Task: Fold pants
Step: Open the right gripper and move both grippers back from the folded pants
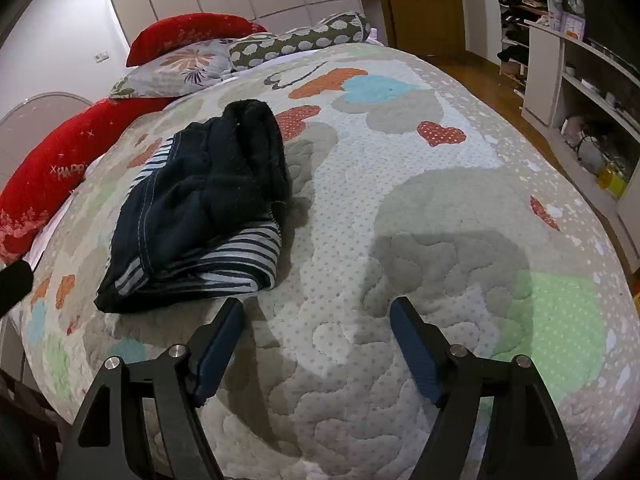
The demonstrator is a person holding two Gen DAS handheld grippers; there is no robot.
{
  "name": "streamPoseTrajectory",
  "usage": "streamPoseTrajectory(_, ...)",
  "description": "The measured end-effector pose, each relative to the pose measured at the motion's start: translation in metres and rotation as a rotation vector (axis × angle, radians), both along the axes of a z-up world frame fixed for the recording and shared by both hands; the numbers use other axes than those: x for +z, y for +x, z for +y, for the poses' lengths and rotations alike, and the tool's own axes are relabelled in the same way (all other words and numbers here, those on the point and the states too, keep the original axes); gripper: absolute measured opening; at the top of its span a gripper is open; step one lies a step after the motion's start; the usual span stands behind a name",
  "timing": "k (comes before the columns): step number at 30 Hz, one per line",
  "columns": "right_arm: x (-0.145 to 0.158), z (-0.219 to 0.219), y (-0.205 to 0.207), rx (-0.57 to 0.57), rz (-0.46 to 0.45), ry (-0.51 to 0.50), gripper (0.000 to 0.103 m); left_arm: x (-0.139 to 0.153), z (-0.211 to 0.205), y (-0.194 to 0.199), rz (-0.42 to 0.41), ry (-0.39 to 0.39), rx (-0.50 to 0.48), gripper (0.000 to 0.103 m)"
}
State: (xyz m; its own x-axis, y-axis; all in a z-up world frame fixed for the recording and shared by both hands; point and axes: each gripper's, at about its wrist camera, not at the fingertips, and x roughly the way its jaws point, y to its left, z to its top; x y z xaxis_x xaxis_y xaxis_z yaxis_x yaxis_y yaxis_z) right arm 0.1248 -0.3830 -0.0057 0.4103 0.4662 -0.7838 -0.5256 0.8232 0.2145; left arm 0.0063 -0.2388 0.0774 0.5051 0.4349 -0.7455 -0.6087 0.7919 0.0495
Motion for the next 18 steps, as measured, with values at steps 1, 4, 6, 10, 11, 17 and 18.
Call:
streamPoseTrajectory(1,0.000,0.000,0.000,0.001,0.000,0.002,0.080,-0.001,0.000,0.000,0.003,-0.003,0.001,0.086)
streamPoseTrajectory(4,0.000,0.000,-0.001,0.006,-0.007,-0.002,0.080,-0.002,0.000,0.000,0.006,-0.015,0.002,0.086)
streamPoseTrajectory(6,-0.001,0.001,-0.003,0.011,-0.014,-0.008,0.082,-0.003,0.001,0.000,0.007,-0.022,0.002,0.086)
streamPoseTrajectory(10,-0.001,0.004,-0.006,0.022,-0.033,-0.023,0.083,-0.007,0.003,0.000,0.014,-0.044,0.002,0.086)
streamPoseTrajectory(11,-0.001,0.005,-0.007,0.023,-0.036,-0.024,0.084,-0.007,0.003,0.001,0.016,-0.050,0.002,0.086)
streamPoseTrajectory(17,-0.002,0.007,-0.009,0.031,-0.051,-0.033,0.086,-0.011,0.006,0.001,0.022,-0.077,0.005,0.086)
streamPoseTrajectory(18,-0.002,0.008,-0.009,0.032,-0.053,-0.034,0.087,-0.012,0.006,0.001,0.023,-0.079,0.005,0.086)
